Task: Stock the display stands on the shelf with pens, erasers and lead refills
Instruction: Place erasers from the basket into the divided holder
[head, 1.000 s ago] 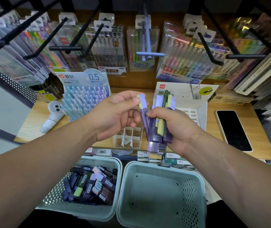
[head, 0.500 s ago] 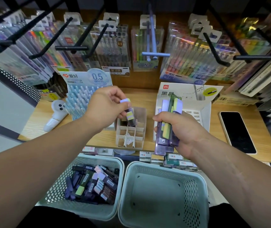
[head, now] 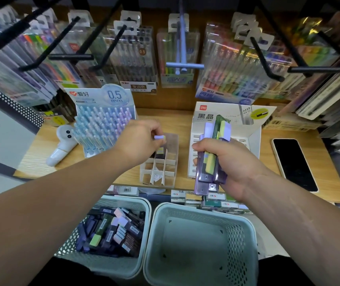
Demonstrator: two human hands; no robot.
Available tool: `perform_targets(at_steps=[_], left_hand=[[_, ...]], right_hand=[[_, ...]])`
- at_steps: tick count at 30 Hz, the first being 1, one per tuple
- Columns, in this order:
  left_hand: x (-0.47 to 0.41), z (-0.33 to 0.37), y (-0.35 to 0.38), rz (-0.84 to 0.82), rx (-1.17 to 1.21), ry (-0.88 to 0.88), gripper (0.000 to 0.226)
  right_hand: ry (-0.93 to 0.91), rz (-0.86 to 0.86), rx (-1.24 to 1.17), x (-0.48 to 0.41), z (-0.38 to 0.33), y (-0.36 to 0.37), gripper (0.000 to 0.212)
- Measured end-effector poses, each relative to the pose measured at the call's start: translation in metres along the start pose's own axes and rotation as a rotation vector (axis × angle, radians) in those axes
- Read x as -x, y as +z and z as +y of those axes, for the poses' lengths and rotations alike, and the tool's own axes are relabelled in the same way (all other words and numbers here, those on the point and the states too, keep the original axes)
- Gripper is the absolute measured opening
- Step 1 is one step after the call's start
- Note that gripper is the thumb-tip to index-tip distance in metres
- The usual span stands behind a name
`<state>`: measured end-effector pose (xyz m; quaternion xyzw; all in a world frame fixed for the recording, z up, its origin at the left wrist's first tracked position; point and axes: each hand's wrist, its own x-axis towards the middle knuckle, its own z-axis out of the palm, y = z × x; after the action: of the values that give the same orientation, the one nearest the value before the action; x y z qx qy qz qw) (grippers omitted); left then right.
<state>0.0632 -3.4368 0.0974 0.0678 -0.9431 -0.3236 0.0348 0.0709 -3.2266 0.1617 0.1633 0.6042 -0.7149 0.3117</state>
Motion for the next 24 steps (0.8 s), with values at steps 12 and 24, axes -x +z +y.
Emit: perform_targets(at_steps=[12, 24], left_hand=[[0.002, 0.008, -0.004, 0.040, -0.153, 0.072, 0.013], [0.039, 0.073, -0.022, -0.403, 0.859, -0.254, 0.023]], right_hand=[[-0.007, -0.082, 0.002, -0.001, -0.002, -0.002, 0.014], [-0.093, -0.259, 0.075, 0.004, 0.000, 0.011, 0.017]])
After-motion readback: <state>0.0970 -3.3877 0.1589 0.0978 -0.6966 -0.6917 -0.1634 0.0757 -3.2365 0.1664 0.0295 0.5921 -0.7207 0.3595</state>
